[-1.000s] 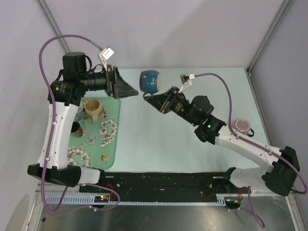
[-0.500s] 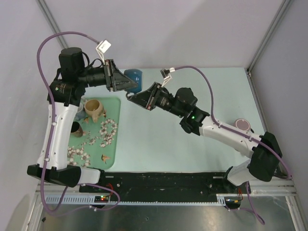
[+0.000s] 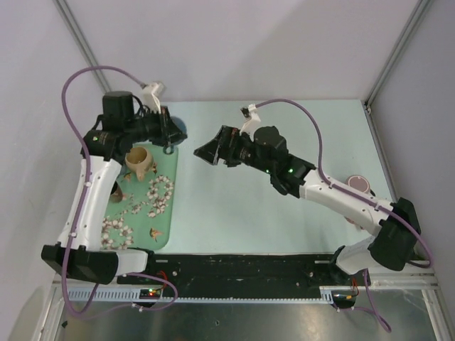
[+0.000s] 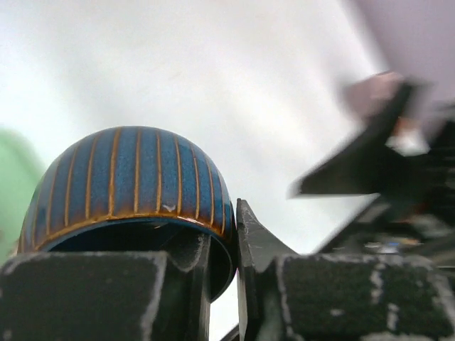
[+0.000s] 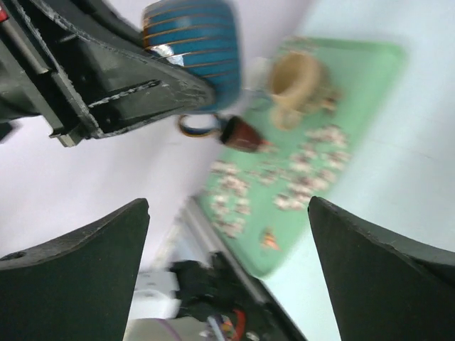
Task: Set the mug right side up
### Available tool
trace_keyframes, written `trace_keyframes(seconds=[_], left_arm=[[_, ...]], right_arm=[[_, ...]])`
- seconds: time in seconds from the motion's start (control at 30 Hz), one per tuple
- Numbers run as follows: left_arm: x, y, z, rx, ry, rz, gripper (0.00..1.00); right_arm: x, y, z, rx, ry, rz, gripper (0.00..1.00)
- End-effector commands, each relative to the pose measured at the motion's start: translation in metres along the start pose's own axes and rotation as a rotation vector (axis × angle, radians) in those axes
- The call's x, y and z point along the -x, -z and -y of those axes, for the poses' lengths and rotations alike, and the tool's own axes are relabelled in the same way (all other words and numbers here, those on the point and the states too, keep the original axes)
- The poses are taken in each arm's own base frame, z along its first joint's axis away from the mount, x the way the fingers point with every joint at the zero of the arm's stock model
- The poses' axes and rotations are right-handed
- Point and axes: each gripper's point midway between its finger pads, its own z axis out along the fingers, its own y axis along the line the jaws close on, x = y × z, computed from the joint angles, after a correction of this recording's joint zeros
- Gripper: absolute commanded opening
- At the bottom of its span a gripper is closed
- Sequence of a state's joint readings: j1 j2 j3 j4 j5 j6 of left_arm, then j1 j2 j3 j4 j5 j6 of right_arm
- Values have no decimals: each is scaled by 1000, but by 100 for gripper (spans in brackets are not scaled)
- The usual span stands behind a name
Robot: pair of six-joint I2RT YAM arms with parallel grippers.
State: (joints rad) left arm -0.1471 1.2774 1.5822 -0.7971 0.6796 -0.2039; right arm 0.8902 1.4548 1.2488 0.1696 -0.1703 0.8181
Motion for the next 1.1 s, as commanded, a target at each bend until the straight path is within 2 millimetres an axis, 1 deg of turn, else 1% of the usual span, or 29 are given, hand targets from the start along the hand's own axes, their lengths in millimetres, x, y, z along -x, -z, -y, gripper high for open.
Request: trace_keyframes(seconds=[0.0,0.03,0.07,0.1,0.17,0.2,0.27,0.33,0.43,0.5,0.6,0.67,0.77,0.8,0.83,0.87,0.93,0.97,1.07], left_arm=[[-63,24,-123,539,-225,-234,0],[-86,28,-139,583,-249,-321,0],[-104,32,-152,618,-269,-389,0],[-127,34,-162,629,-285,-469,0],[-162,40,-181,654,-309,-600,0],[-178,41,-187,652,-308,-654,0],[-197,39,-197,648,-302,-711,0],[-207,33,-208,655,-297,-729,0],[-216,23,-228,675,-283,-743,0],[-221,17,-241,683,-275,-752,0],[-232,9,-255,687,-287,-766,0],[-240,4,-259,670,-284,-777,0],[-251,-4,-259,599,-251,-770,1],[-253,-7,-259,574,-232,-758,3],[-253,-8,-260,554,-206,-740,5],[-252,-11,-261,539,-184,-725,7],[-250,-6,-268,548,-143,-703,13],[-250,-4,-270,550,-136,-698,18],[-248,-1,-269,539,-158,-687,38]], right_arm=[[-1,42,73,-403,161,-35,99],[-3,50,84,-457,180,-52,99],[-3,58,93,-503,200,-55,99],[-5,64,100,-539,215,-65,99],[-4,73,110,-590,238,-68,99],[-2,77,114,-610,244,-64,99],[2,84,123,-652,245,-53,99],[6,93,132,-690,240,-38,99],[13,111,150,-768,226,-8,99],[16,128,163,-824,216,2,99],[21,162,181,-915,189,16,99],[31,192,196,-987,154,49,99],[43,241,217,-1080,94,109,100],[46,262,228,-1127,58,138,99],[49,278,233,-1153,31,173,99],[52,298,243,-1196,-7,209,99],[57,330,255,-1247,-66,285,99],[59,342,258,-1256,-85,317,99],[64,386,276,-1307,-215,455,99]])
